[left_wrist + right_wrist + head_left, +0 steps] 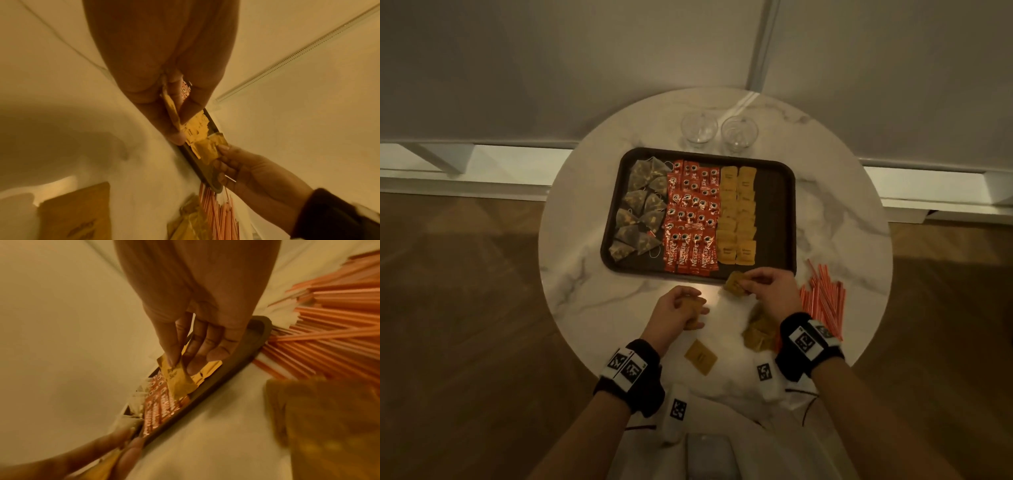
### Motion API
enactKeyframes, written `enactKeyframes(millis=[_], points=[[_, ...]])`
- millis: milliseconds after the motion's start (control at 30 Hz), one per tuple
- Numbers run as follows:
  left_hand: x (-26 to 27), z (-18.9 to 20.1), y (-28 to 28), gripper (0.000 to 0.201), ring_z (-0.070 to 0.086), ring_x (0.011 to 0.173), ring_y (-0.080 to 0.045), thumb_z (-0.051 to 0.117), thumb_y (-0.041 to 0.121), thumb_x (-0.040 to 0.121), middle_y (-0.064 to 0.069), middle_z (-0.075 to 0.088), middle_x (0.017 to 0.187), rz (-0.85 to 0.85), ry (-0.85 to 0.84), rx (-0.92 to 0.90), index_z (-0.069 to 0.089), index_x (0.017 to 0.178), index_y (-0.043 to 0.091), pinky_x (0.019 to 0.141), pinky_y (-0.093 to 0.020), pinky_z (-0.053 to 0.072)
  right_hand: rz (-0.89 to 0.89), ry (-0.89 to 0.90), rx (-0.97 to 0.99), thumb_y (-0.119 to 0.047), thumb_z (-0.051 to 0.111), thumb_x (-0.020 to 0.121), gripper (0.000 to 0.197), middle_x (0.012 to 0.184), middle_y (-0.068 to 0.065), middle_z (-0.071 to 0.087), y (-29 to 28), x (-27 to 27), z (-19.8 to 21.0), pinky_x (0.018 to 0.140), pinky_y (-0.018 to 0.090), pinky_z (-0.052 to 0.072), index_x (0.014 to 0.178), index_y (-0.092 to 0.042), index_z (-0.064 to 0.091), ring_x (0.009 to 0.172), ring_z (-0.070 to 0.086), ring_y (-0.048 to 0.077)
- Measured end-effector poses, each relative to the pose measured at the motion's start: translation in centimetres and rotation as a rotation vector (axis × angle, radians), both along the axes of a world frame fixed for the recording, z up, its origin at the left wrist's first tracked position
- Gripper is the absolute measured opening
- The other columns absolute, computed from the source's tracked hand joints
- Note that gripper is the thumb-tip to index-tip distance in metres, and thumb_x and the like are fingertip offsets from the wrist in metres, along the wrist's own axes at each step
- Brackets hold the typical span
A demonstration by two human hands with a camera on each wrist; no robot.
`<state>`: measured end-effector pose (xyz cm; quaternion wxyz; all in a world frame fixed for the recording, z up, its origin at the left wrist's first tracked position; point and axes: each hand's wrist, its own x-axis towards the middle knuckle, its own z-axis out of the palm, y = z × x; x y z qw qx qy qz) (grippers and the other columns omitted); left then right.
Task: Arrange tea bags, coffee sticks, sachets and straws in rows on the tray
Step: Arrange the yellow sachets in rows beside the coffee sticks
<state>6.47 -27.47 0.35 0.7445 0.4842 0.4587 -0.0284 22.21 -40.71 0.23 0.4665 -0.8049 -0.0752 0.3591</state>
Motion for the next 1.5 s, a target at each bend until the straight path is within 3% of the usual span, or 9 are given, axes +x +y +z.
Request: enactKeyframes(millis=[133,333,533,667,833,1000,1167,1267,1500], points=[[-0.8,-0.3,1.1,0.036,0.071,0.095,-0.021,0.056,-0.015,0.086,-0.020,0.063,0.114,0.033,-0.012,-0.021,0.052,0.117,0.001,0.080,-0.034,0.059,0.067,-0.111,-0.098,-0.009,0.078,0.078,0.009,0.086,0.006,0.073,1.6,2.9,-1.8,0.078,0.029,0.058,0.087,-0.012,0.075,0.083,0.070,0.019],[-1.1,-0.4,2.8,0.027,0.073,0.091,-0.026,0.066,-0.006,0.085,-0.019,0.072,0.102,0.060,-0.003,-0.079,0.052,0.104,0.005,0.068,-0.029,0.060,0.227,-0.214,-0.196,-0.010,0.080,0.077,0.010,0.090,0.007,0.071,5.3,4.6,-3.6,0.069,0.013,0.046,0.086,-0.008,0.076,0.082,0.064,0.014],[-0.3,-0.5,3.7,0.019,0.073,0.073,-0.021,0.067,0.006,0.088,-0.015,0.073,0.100,-0.099,0.052,-0.016,0.063,0.106,0.003,0.051,-0.026,0.055,0.297,-0.341,-0.263,-0.018,0.080,0.077,0.017,0.090,0.001,0.068,6.2,5.2,-4.1,0.082,0.033,0.055,0.093,-0.014,0.074,0.084,0.062,0.014],[0.5,-0.9,3.9,0.026,0.065,0.068,-0.013,0.060,0.003,0.092,-0.013,0.066,0.102,-0.203,0.063,0.048,0.063,0.117,0.009,0.050,-0.024,0.052,0.211,-0.438,-0.159,-0.024,0.077,0.080,0.023,0.097,-0.001,0.063,5.2,5.3,-2.8,0.082,0.027,0.048,0.100,-0.016,0.068,0.091,0.057,0.014],[1.9,-0.1,4.0,0.032,0.066,0.067,-0.014,0.057,-0.001,0.092,-0.009,0.063,0.103,-0.318,0.020,0.103,0.058,0.121,0.013,0.049,-0.024,0.051,0.206,-0.129,-0.060,-0.025,0.067,0.090,0.013,0.092,-0.002,0.070,3.3,2.6,-0.3,0.081,0.026,0.054,0.095,-0.015,0.073,0.088,0.064,0.010],[2.8,0.8,4.0,0.022,0.067,0.061,-0.011,0.067,0.000,0.086,-0.009,0.071,0.091,-0.422,-0.016,0.225,0.058,0.105,0.006,0.048,-0.022,0.050,0.387,-0.021,-0.021,-0.021,0.070,0.088,0.014,0.089,-0.004,0.070,1.9,-0.6,0.8,0.067,0.007,0.045,0.100,-0.015,0.074,0.074,0.059,-0.008],[3.1,1.7,3.4,0.013,0.059,0.049,-0.010,0.066,0.011,0.090,-0.006,0.070,0.074,-0.260,-0.074,0.230,0.067,0.100,0.003,0.045,-0.020,0.045,0.252,0.098,0.096,-0.009,0.072,0.085,0.004,0.080,0.004,0.073,0.7,-1.7,1.6,0.065,0.016,0.052,0.088,-0.010,0.073,0.069,0.065,0.005],[3.0,1.9,2.6,0.012,0.057,0.046,-0.012,0.064,0.015,0.091,-0.001,0.070,0.066,-0.181,-0.089,0.204,0.070,0.093,0.004,0.043,-0.020,0.044,0.181,0.143,0.151,-0.007,0.072,0.085,0.011,0.076,0.005,0.072,0.5,-2.1,2.0,0.061,0.016,0.050,0.095,-0.004,0.071,0.061,0.063,0.002],[2.0,1.2,1.4,0.016,0.065,0.057,-0.014,0.059,0.021,0.096,-0.004,0.073,0.084,-0.245,-0.044,0.269,0.072,0.093,0.012,0.046,-0.021,0.044,0.168,0.098,0.073,-0.010,0.072,0.084,0.015,0.086,0.006,0.071,-1.1,-3.2,1.5,0.065,0.013,0.049,0.098,-0.003,0.073,0.067,0.061,0.002]])
